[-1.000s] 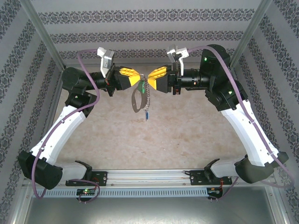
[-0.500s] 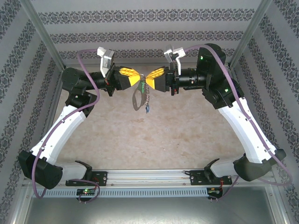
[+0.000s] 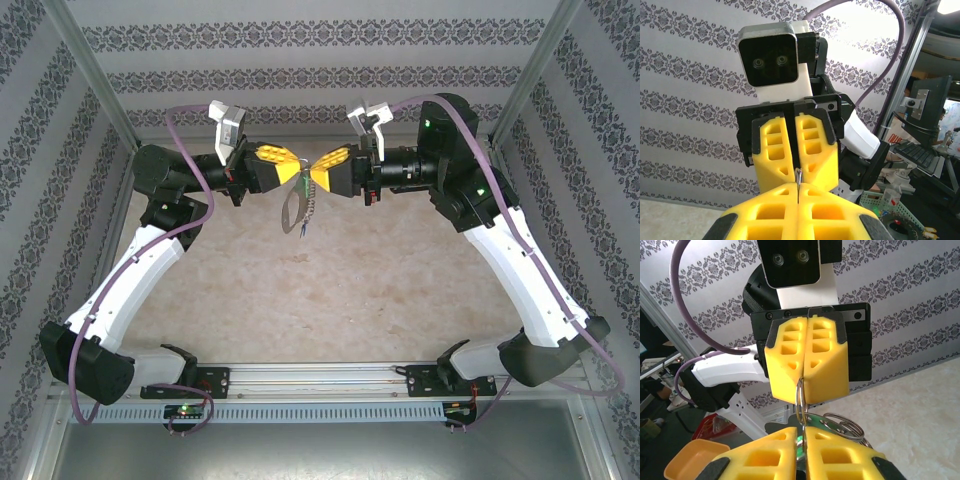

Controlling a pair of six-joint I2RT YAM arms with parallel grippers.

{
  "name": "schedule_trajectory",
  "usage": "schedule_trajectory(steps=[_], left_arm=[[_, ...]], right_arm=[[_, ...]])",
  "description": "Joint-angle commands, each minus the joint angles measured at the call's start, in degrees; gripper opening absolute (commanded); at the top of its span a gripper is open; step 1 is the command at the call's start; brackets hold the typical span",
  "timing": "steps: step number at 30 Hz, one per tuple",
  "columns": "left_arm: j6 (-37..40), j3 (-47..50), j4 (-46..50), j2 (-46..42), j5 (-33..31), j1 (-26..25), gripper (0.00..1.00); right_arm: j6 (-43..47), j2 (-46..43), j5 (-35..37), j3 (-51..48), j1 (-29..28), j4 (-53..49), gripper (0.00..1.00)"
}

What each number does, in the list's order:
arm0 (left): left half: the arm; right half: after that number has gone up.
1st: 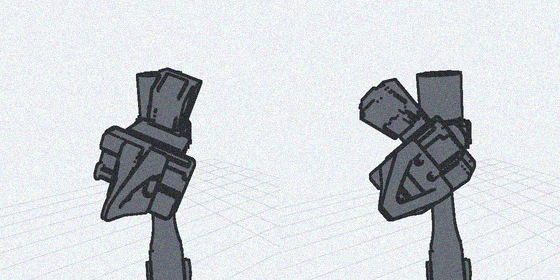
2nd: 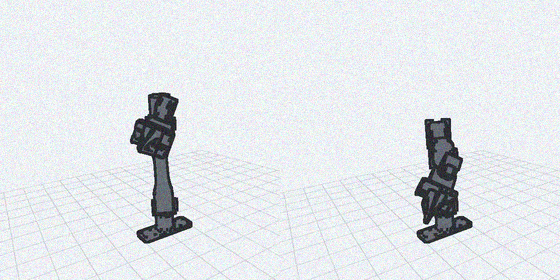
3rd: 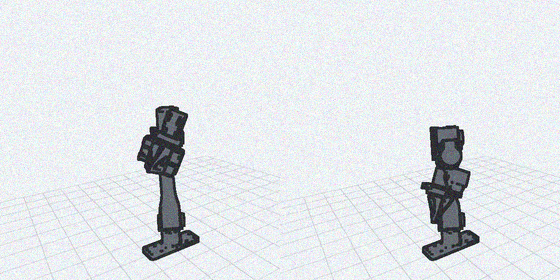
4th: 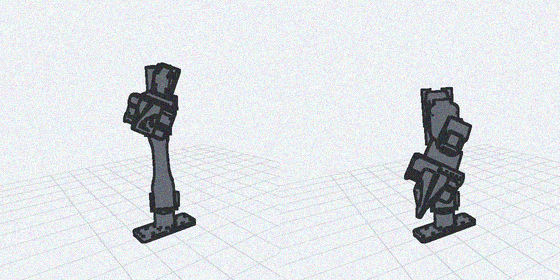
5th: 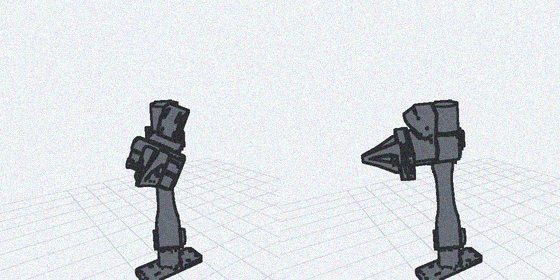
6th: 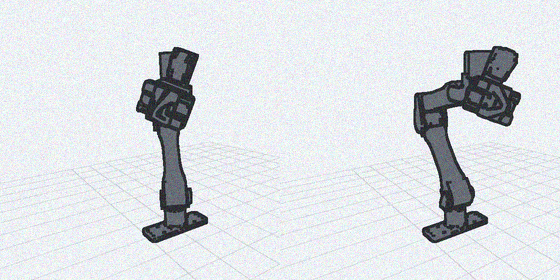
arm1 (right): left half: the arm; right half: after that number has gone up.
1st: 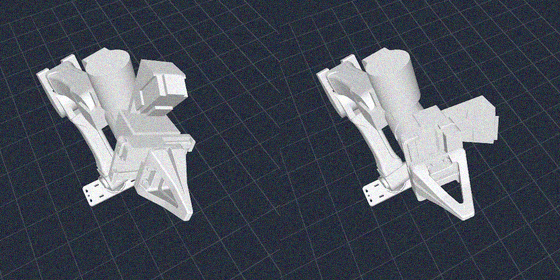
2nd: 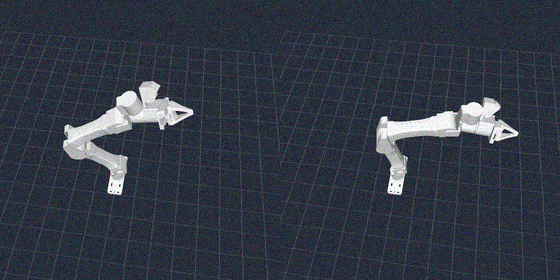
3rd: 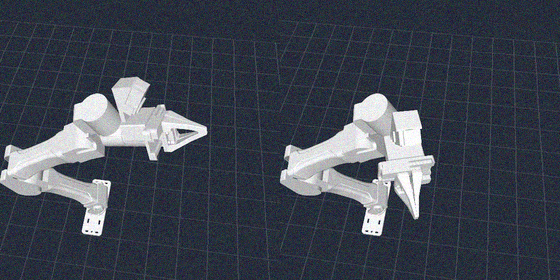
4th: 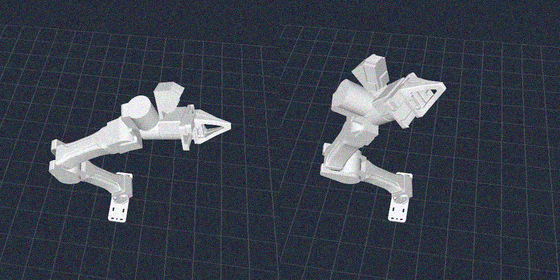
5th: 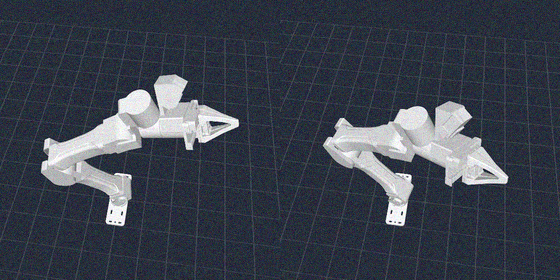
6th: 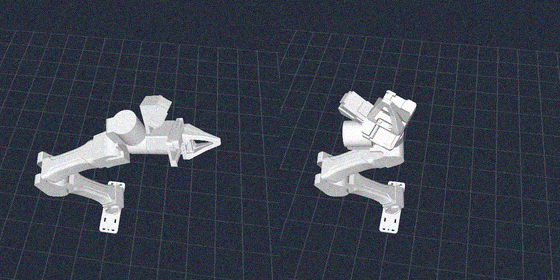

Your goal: Put the keys on the keyring

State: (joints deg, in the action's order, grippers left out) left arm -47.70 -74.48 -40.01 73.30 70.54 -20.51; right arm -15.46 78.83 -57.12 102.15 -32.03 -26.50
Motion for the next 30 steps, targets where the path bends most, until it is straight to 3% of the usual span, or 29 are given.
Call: schedule_trajectory(steps=[1,6,30], left_arm=[[-1.0,-0.8,-4.9,-0.2,0.6,0.6,0.0],[-1.1,-0.9,-5.0,-0.2,0.6,0.5,0.0],[-4.9,-0.7,-10.2,0.3,0.6,0.6,0.0]], right_arm=[[0.0,0.4,-1.5,-0.2,-0.4,0.7,0.08],[-0.1,0.6,-2.0,-0.2,-0.5,0.7,0.0],[-3.3,2.6,-1.3,-0.9,0.6,2.7,0.0]])
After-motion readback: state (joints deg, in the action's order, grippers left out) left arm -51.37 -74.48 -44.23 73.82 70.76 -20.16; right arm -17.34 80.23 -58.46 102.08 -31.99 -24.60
